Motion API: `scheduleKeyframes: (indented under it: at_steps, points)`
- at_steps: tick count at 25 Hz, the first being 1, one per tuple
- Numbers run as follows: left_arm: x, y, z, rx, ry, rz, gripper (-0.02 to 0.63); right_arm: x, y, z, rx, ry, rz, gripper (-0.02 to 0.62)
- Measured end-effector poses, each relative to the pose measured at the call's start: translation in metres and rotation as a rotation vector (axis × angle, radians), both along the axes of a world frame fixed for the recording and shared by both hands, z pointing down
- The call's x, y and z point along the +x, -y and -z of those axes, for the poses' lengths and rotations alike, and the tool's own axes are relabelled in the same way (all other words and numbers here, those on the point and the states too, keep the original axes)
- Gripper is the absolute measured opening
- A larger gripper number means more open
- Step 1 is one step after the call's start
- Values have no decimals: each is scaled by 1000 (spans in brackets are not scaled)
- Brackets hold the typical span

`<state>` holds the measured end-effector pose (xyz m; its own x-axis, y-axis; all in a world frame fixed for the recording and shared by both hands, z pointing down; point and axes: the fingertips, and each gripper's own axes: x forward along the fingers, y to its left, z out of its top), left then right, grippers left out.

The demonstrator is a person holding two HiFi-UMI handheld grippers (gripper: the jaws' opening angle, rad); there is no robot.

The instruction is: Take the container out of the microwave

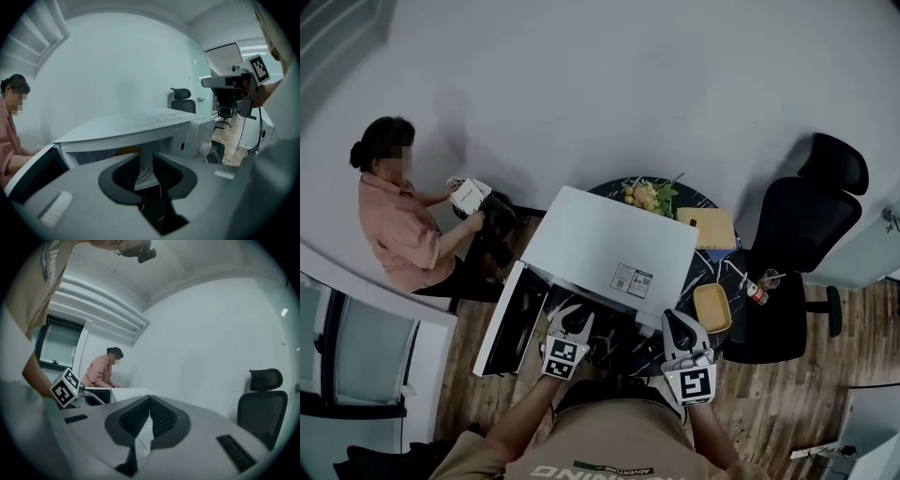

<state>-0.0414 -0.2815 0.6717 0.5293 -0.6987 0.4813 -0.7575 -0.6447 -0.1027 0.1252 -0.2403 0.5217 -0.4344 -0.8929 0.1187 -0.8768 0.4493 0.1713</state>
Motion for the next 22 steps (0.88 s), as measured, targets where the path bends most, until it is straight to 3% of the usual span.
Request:
scheduleKeyframes:
  at_steps: [6,13,22]
  points:
    - [4,27,-49,-60,41,13,103,11,-1,-3,-6,-10,-12,8]
    - [13,65,-71,-50,132,-41,109,12,-3,-5,-32,-11,-72,8]
    - [27,92,-97,-113,153,-63,109,2,-2,-10,-51,-58,-87,8]
